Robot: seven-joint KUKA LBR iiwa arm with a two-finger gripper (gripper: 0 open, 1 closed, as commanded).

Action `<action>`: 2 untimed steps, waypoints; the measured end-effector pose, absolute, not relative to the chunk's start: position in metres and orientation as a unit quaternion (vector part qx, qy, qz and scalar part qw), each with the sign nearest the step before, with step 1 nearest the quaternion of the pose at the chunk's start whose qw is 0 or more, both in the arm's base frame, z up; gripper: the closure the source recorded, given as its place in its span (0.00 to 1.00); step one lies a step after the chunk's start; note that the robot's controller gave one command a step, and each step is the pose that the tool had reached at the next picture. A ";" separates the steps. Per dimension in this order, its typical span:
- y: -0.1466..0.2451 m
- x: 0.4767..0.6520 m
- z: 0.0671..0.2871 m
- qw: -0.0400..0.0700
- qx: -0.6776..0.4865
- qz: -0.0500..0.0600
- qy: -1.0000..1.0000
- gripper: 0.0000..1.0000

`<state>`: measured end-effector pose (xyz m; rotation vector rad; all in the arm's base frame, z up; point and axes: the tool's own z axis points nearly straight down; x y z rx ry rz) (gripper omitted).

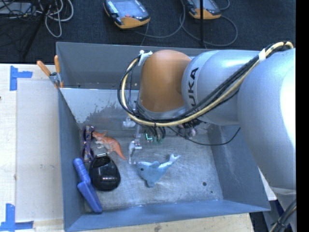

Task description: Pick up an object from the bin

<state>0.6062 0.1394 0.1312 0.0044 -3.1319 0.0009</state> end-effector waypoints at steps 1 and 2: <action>0.139 0.608 0.136 0.001 0.000 0.000 -1.000 0.00; 0.209 0.594 0.074 -0.007 0.051 0.002 -0.999 1.00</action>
Offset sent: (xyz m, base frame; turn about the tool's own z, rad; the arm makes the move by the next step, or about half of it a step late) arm -0.0174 0.0731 -0.0612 -0.1031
